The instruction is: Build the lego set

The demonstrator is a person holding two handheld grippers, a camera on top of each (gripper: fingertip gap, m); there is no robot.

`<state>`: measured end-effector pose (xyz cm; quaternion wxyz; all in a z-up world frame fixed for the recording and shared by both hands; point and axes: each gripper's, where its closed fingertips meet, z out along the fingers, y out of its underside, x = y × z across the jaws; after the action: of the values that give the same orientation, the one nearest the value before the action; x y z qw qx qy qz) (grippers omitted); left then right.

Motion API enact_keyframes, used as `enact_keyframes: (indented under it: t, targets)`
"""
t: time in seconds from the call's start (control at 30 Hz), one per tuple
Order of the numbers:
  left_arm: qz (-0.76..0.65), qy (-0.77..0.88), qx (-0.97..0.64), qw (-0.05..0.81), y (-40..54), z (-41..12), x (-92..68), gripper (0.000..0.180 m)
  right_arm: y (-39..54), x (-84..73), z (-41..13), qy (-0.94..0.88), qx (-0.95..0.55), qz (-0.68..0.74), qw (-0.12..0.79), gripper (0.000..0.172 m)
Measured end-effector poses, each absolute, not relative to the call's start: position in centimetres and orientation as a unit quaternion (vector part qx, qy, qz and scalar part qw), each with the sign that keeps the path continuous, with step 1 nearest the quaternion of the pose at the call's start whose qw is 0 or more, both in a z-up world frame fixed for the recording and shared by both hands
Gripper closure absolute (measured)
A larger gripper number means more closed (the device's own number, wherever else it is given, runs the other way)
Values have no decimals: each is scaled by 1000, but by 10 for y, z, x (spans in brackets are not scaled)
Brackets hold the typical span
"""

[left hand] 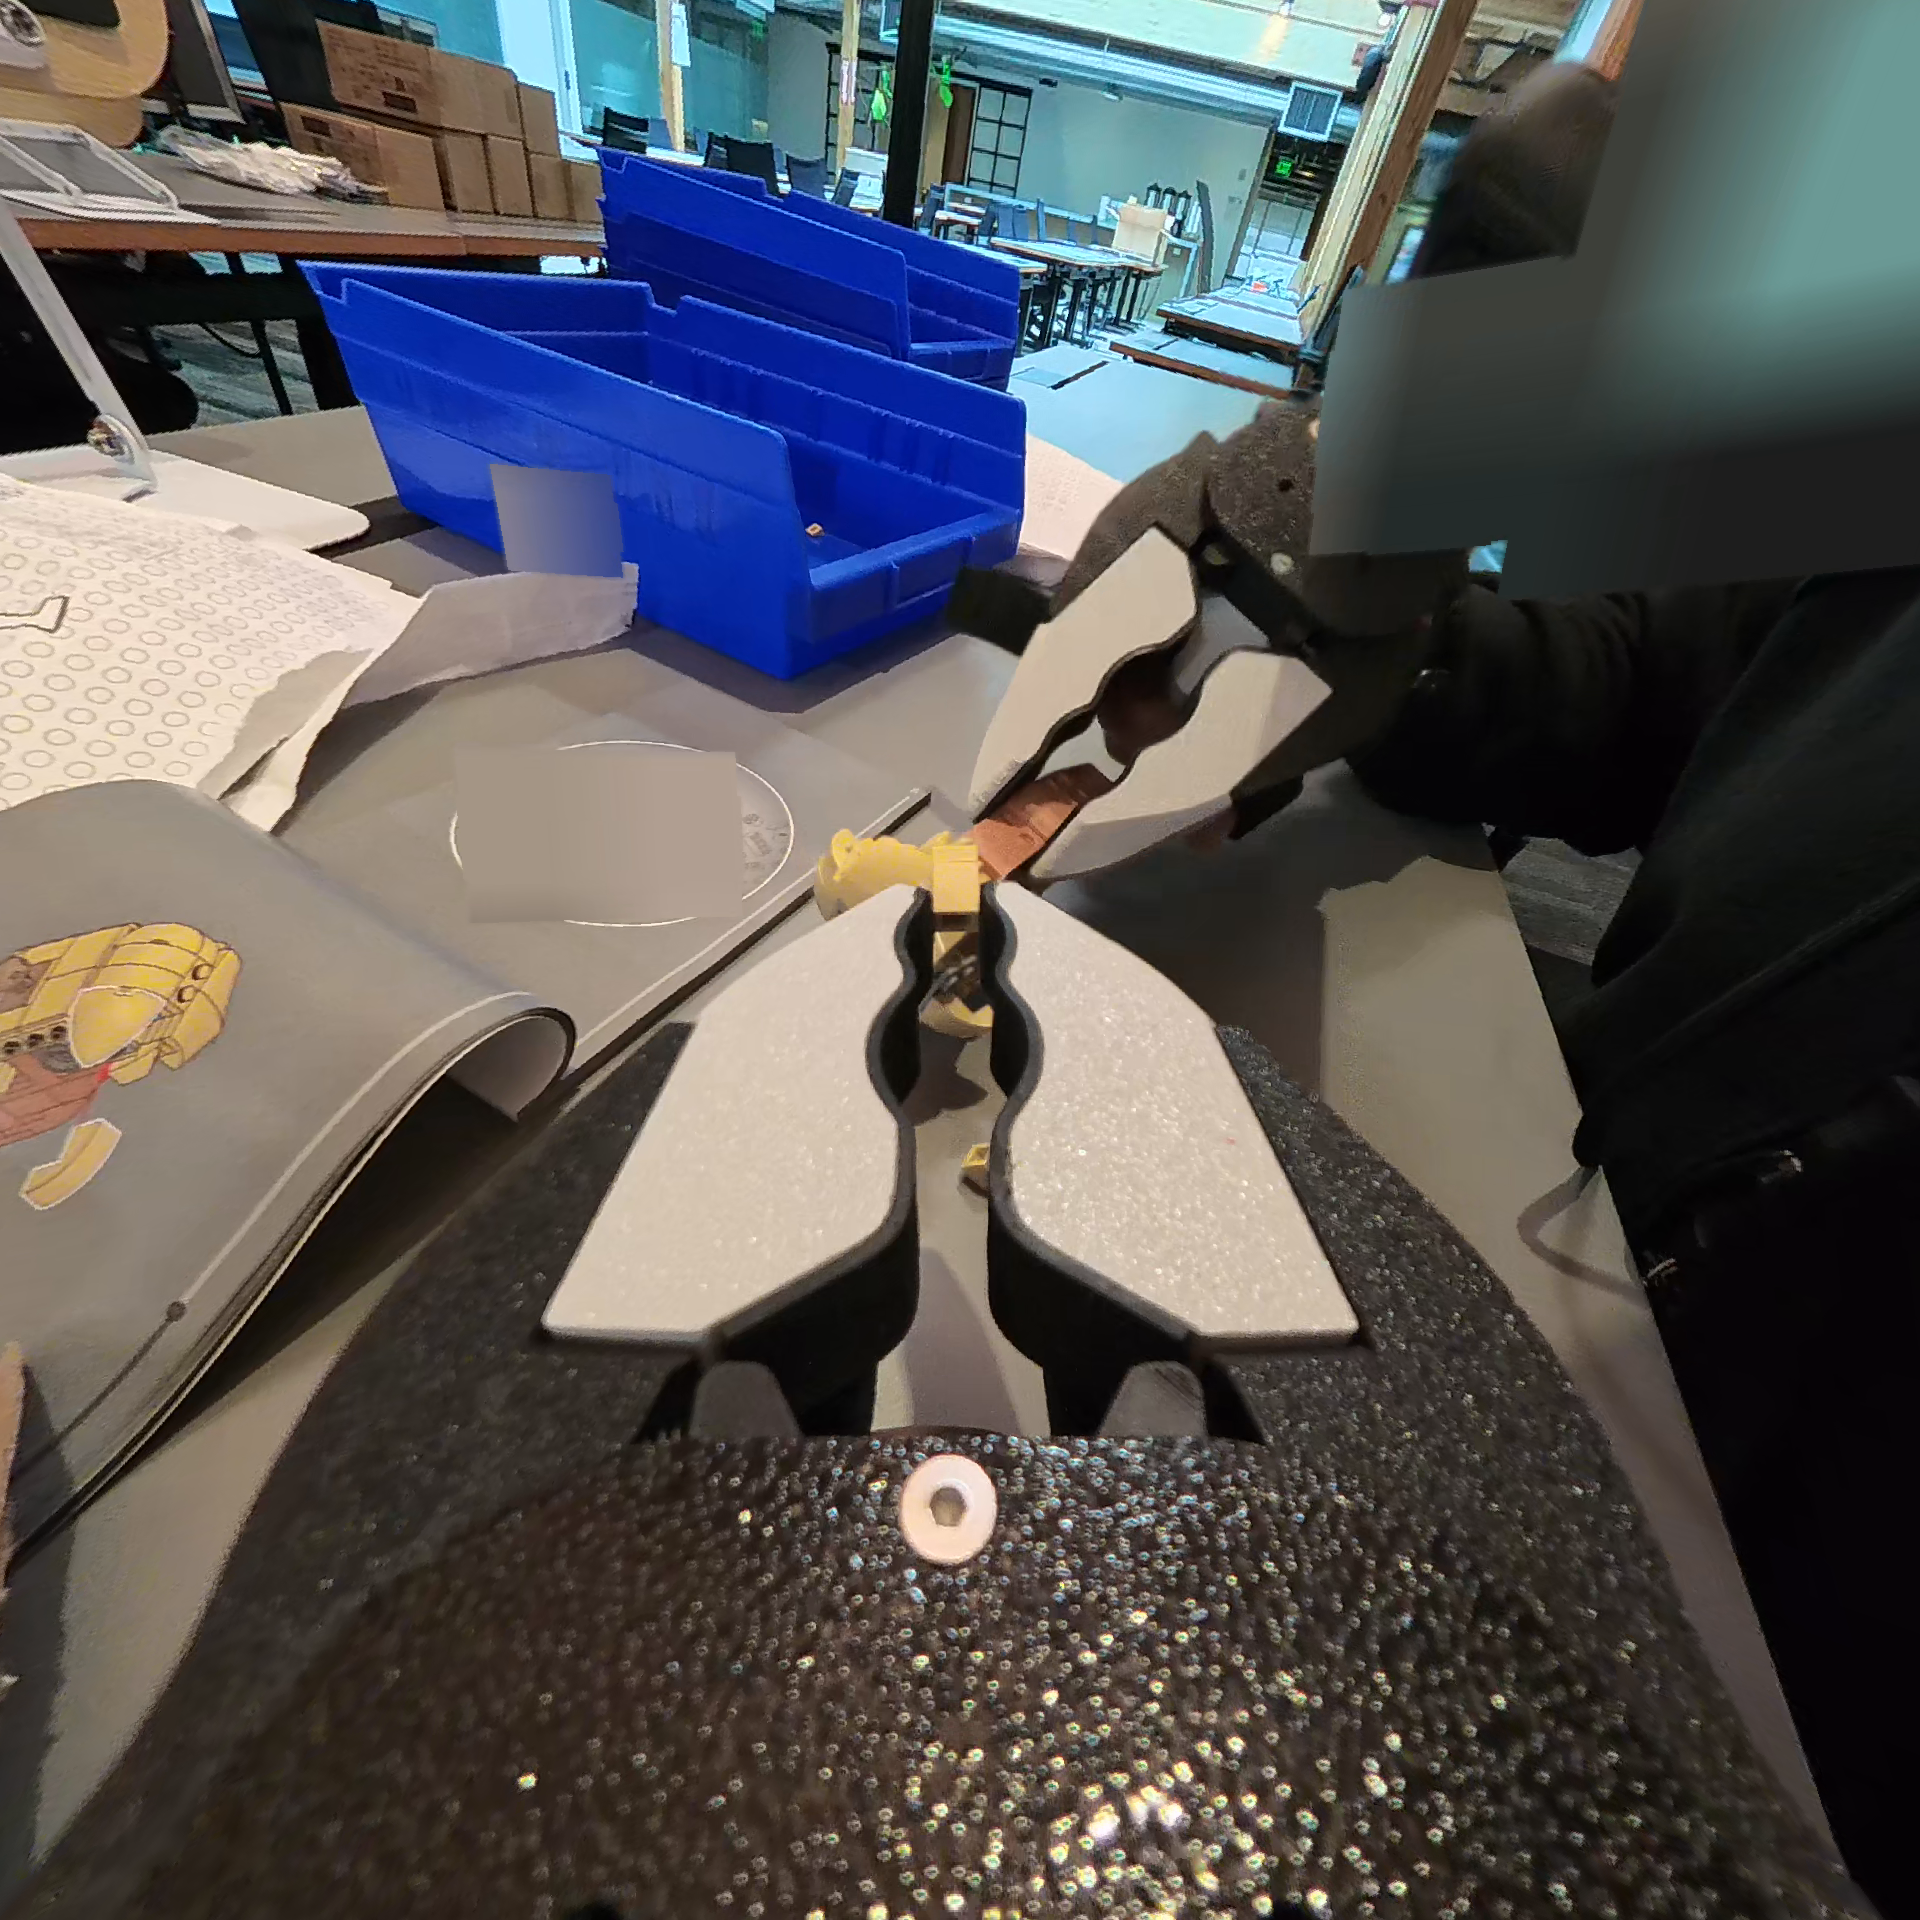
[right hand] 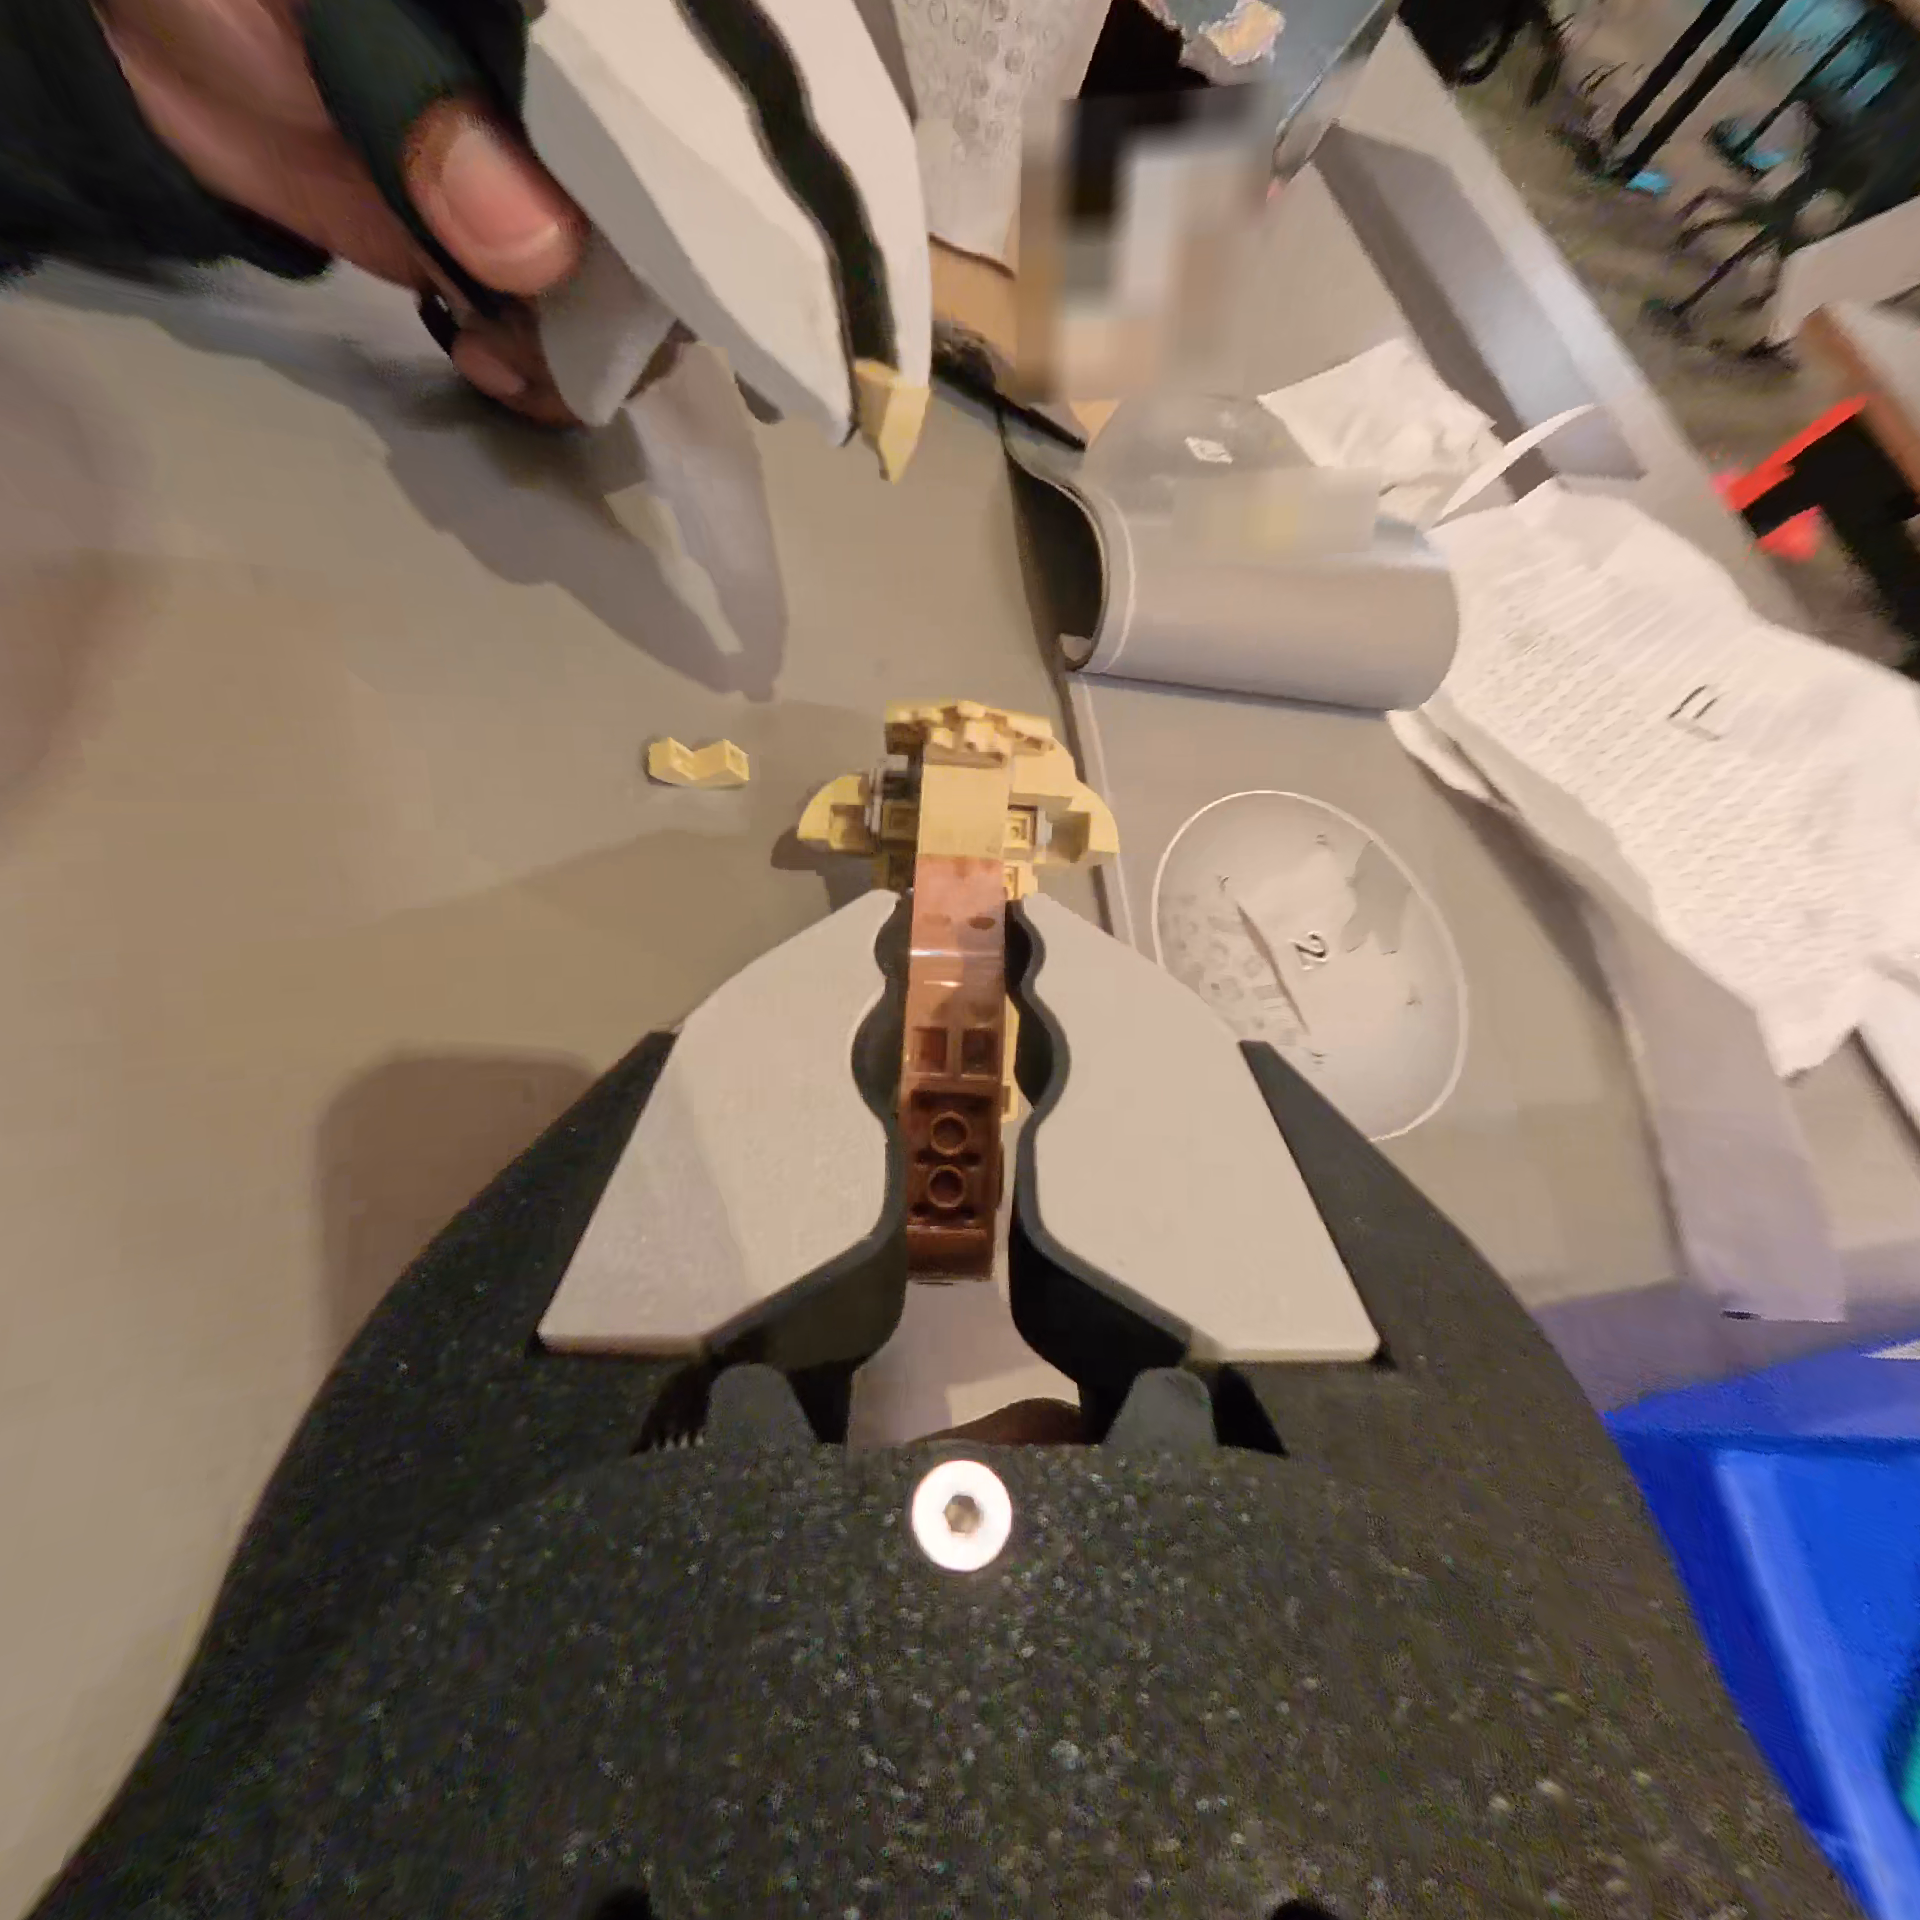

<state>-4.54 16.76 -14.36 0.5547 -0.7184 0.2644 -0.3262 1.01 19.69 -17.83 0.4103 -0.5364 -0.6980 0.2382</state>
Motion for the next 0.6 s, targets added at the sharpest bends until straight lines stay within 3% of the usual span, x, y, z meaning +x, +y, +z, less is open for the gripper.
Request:
enact_keyframes:
  t: [0.23, 0.6]
  targets:
    - [-411, 244, -700, 531, 160, -137, -38, 173, 194, 13, -178, -679, -568, 323, 333, 155]
    - [-472, 214, -726, 452, 164, -149, -30, 173, 198, 19, -186, -494, -698, 505, 120, 155]
